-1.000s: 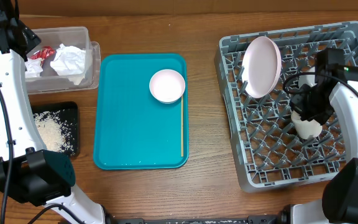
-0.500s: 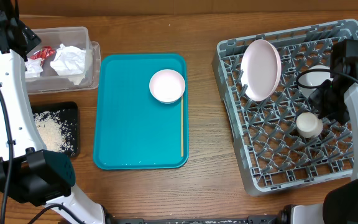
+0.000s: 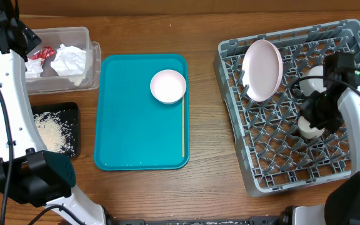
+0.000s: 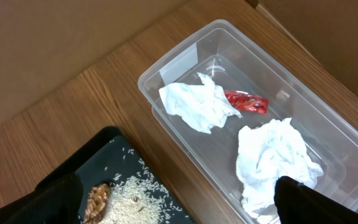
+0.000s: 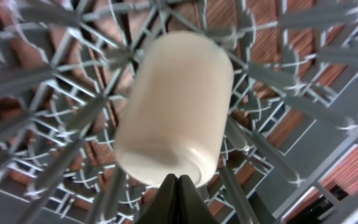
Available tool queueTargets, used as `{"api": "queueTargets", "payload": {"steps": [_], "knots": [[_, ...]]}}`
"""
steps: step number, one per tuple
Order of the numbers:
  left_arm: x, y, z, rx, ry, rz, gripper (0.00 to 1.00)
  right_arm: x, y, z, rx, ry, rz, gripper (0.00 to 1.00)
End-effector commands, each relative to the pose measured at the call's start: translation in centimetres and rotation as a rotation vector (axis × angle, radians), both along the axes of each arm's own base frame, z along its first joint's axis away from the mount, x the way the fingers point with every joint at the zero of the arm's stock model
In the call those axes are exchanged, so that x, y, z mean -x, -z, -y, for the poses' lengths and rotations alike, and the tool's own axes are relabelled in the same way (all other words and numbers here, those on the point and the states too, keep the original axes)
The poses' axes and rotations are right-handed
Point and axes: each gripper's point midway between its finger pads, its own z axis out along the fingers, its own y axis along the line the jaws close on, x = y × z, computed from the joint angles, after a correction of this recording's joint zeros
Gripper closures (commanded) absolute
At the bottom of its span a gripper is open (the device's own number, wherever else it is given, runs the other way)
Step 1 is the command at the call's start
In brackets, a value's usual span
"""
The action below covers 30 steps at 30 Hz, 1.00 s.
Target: Sort waste into correct bins and load items into the dishwasher
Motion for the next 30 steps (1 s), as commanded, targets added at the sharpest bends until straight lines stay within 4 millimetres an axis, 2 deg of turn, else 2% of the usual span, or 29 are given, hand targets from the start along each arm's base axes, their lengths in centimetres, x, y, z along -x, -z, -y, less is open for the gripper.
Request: {"api": "queueTargets", "payload": {"steps": [1, 5, 8, 15, 18, 26, 29, 30], "knots": [[-0.1, -0.2, 0.1, 0.001, -0.007, 0.013, 0.00, -0.1, 0.5, -0.2, -0.001, -0.016, 0.017, 0.96], [-0.1, -0.2, 0.1, 0.001, -0.007, 0.013, 0.00, -0.7, 0.4, 0.8, 0.045, -0.004, 0.045, 0.96], [-0.1, -0.2, 0.1, 0.001, -0.007, 0.013, 0.00, -0.8, 0.0, 2.9, 0.139, 0.078, 0.060, 0.96], [-0.1, -0.2, 0.1, 0.001, -0.007, 0.013, 0.00, -0.7, -0.5, 5.9, 0.205, 0.200, 0.095, 0.96], [-0.1, -0.2, 0.1, 0.001, -0.007, 0.013, 0.00, -0.9, -1.5, 7.1, 0.218, 0.255, 0.124, 0.96], [-0.1, -0.2, 0.1, 0.001, -0.007, 0.013, 0.00, -1.9, -4.9, 7.1, 0.222, 0.246, 0.170, 0.96], [-0.1, -0.2, 0.1, 0.001, -0.007, 0.013, 0.00, -2.0, -5.3, 5.5, 0.141, 0.226, 0.170, 0.96], [-0.1, -0.2, 0.1, 0.001, -0.007, 0.013, 0.00, -2.2, -5.2, 4.3, 0.084, 0.184, 0.169, 0.96]]}}
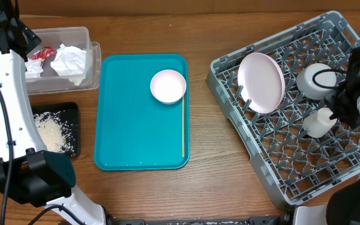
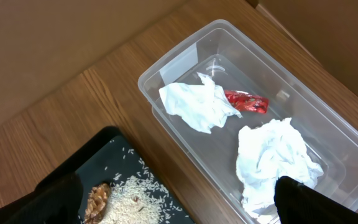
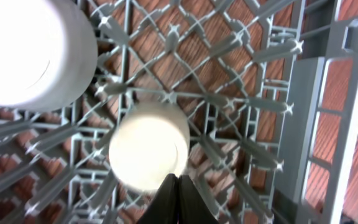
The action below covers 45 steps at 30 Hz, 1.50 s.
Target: Sort waste into correct bins and load items into the dishwasher
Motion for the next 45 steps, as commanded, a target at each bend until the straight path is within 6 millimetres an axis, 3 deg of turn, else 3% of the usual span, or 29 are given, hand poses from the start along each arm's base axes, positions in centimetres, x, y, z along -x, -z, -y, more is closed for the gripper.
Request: {"api": "queueTargets", "payload": {"steps": [1, 2, 3, 4, 10, 12, 22, 27, 33, 41, 45], "knots": [[-0.1, -0.2, 0.1, 0.001, -0.007, 0.013, 0.00, -1.3, -1.0, -3.5, -0.149, -0.142, 0.053, 0.96], [-0.1, -0.2, 0.1, 0.001, -0.007, 0.013, 0.00, -1.5, -0.8, -5.2, -0.218, -0.226, 0.054, 0.96], [-0.1, -0.2, 0.1, 0.001, -0.007, 0.013, 0.00, -1.3, -0.8, -8.9, -0.363, -0.391, 0.049, 0.96], [-0.1, -0.2, 0.1, 0.001, -0.007, 0.013, 0.00, -0.8, -0.9, -10.6, -0.420, -0.464, 0.035, 0.96], [-0.1, -0.2, 0.1, 0.001, -0.007, 0.013, 0.00, 1.7, 0.8, -14.3, -0.402, -0.596, -0.130, 0.90], [-0.1, -0.2, 0.1, 0.001, -0.007, 0.013, 0.00, 2.3, 1.9, -15.2, -0.409, -0.605, -0.161, 0.93], [-0.1, -0.2, 0.1, 0.001, -0.007, 0.013, 0.00, 7.7, 7.4, -15.8, -0.384, -0.481, -0.376, 0.96], [-0.1, -0.2, 0.1, 0.001, -0.007, 0.013, 0.00, 9.0, 8.8, -17.8, -0.464, -0.504, -0.397, 0.96], [-0.1, -0.2, 0.1, 0.001, -0.007, 0.013, 0.00, 8.8, 9.8, -20.5, -0.524, -0.568, -0.361, 0.96], [-0.1, -0.2, 0.1, 0.001, -0.007, 0.013, 0.00, 6.3, 9.6, -24.1, -0.649, -0.611, -0.218, 0.96], [-0.1, -0.2, 0.1, 0.001, -0.007, 0.013, 0.00, 5.3, 9.5, -24.6, -0.663, -0.625, -0.172, 0.96]]}}
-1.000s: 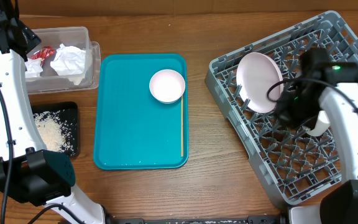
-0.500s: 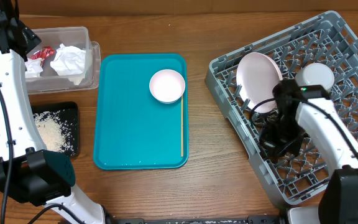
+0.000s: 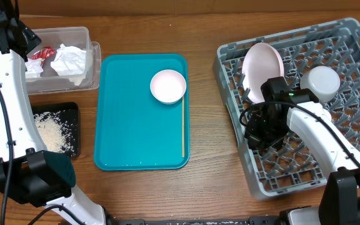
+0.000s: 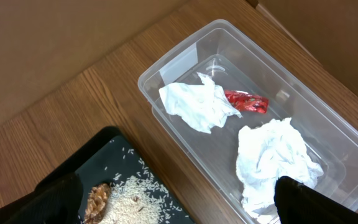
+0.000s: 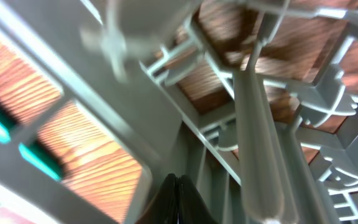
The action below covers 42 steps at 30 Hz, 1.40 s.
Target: Sort waste into correct bins and load items into the dishwasher
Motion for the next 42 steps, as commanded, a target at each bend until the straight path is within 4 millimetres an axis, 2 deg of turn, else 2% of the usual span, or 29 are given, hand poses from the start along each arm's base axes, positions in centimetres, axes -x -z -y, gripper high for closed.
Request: {"api": "queueTargets", "payload": {"steps": [1, 14, 19, 20, 23, 27, 28, 29, 33, 37, 42], "knots": [[-0.1, -0.2, 0.1, 0.001, -0.008, 0.013, 0.00, 0.2, -0.5, -1.8, -0.088, -0.004, 0.000, 0.96], [-0.1, -0.2, 0.1, 0.001, -0.007, 0.013, 0.00, -1.1, -1.4, -2.4, -0.115, -0.006, 0.047, 0.96], [-0.1, -0.2, 0.1, 0.001, -0.007, 0.013, 0.00, -2.3, -4.0, -2.4, -0.109, -0.008, 0.086, 0.96], [-0.1, -0.2, 0.1, 0.001, -0.008, 0.013, 0.00, -2.9, -5.5, -2.3, -0.100, -0.009, 0.112, 0.96], [-0.1, -0.2, 0.1, 0.001, -0.007, 0.013, 0.00, -3.8, -7.8, -2.5, -0.111, -0.011, 0.163, 0.94], [-0.1, -0.2, 0.1, 0.001, -0.007, 0.013, 0.00, -5.3, -11.3, -3.6, -0.174, -0.038, 0.264, 0.80], [-0.1, -0.2, 0.1, 0.001, -0.007, 0.013, 0.00, -5.8, -12.3, -4.4, -0.214, -0.074, 0.306, 0.68], [-0.1, -0.2, 0.1, 0.001, -0.008, 0.013, 0.00, -6.2, -13.1, -5.2, -0.246, -0.108, 0.343, 0.43], [-0.1, -0.2, 0.1, 0.001, -0.007, 0.013, 0.00, -8.8, -15.5, -9.0, -0.313, -0.247, 0.549, 0.00], [-0.1, -0.2, 0.1, 0.001, -0.007, 0.013, 0.00, -11.0, -16.6, -13.1, -0.296, -0.353, 0.726, 0.00], [-0.1, -0.2, 0.1, 0.001, -0.007, 0.013, 0.00, -13.4, -16.2, -17.6, -0.204, -0.439, 0.894, 0.00]]}}
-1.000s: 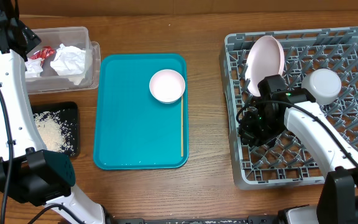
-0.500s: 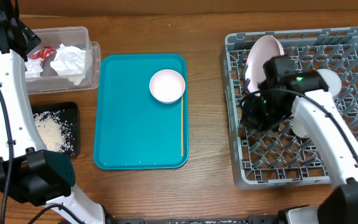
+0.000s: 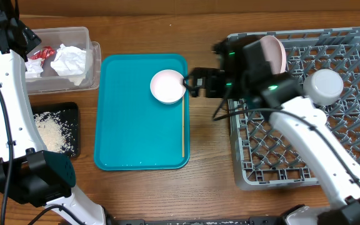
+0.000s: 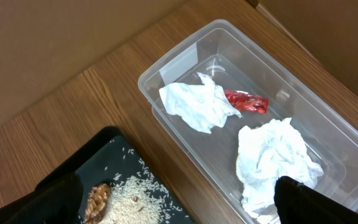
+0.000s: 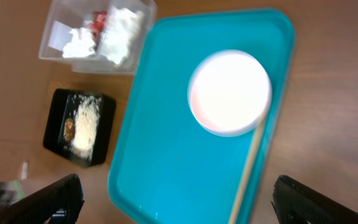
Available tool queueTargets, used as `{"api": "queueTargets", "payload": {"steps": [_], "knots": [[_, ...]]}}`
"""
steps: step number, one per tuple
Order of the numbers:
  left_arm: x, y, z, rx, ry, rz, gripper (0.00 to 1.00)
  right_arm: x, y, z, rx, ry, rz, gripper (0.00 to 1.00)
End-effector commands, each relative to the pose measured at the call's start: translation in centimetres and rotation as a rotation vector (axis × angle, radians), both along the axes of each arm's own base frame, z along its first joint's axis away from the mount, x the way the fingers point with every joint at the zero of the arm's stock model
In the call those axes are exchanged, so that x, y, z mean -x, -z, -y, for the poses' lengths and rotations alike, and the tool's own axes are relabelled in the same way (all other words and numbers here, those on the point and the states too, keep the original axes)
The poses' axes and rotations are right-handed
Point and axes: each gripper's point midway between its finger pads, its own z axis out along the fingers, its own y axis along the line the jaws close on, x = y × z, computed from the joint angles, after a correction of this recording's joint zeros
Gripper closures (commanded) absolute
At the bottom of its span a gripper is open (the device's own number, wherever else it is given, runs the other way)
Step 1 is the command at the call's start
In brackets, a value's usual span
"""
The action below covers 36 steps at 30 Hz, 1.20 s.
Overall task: Sort waste into correct bins and load items into the dishwasher
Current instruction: 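Reach the right gripper to the pink-rimmed bowl and grasp its rim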
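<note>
A white bowl (image 3: 168, 85) sits at the back right of the teal tray (image 3: 130, 144). A thin wooden chopstick (image 3: 183, 128) lies along the tray's right edge. My right gripper (image 3: 192, 83) hovers open just right of the bowl. In the right wrist view the bowl (image 5: 230, 92) and chopstick (image 5: 251, 158) lie below, with nothing between the open fingers (image 5: 316, 199). The grey dish rack (image 3: 292, 169) holds a pink plate (image 3: 274, 51) and a white cup (image 3: 325, 86). My left gripper (image 4: 176, 205) hangs open and empty over the clear bin (image 4: 185, 56).
The clear bin (image 3: 94, 65) at the back left holds crumpled tissues (image 4: 275, 155) and a red wrapper (image 4: 246, 101). A black tray (image 3: 70, 112) with rice (image 3: 50, 132) stands in front of it. The right arm stretches across the rack's left side.
My right gripper was shut low among the rack's left bars; now it is open above the tray's right edge beside the bowl. The rack sits further right and squarer. The left arm is unchanged.
My right gripper was shut in the rack beside a cream cup. Then the rack stood skewed with the gripper at its right side. Later the gripper was at the rack's left bars. Now it is open by the bowl. The left gripper stayed over the clear bin.
</note>
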Motion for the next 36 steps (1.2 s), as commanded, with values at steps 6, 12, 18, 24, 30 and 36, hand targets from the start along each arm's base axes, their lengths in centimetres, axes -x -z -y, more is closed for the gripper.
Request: {"api": "queueTargets", "payload": {"steps": [6, 12, 18, 24, 30, 36], "knots": [[-0.1, -0.2, 0.1, 0.001, -0.007, 0.013, 0.00, -3.9, 4.3, -6.0, 0.165, -0.065, 0.198, 0.01], [-0.1, -0.2, 0.1, 0.001, -0.007, 0.013, 0.00, -4.8, 9.4, -8.7, 0.367, -0.178, 0.194, 0.00], [-0.1, -0.2, 0.1, 0.001, -0.007, 0.013, 0.00, -5.8, 12.2, -10.4, 0.622, -0.269, 0.262, 0.00], [-0.1, -0.2, 0.1, 0.001, -0.008, 0.013, 0.00, -5.5, 14.3, -11.6, 0.622, -0.319, 0.242, 0.03], [-0.1, -0.2, 0.1, 0.001, -0.007, 0.013, 0.00, -4.6, 17.8, -11.9, 0.658, -0.357, 0.188, 0.11], [-0.1, -0.2, 0.1, 0.001, -0.008, 0.013, 0.00, -3.3, 18.4, -13.3, 0.660, -0.389, 0.193, 0.42]]}}
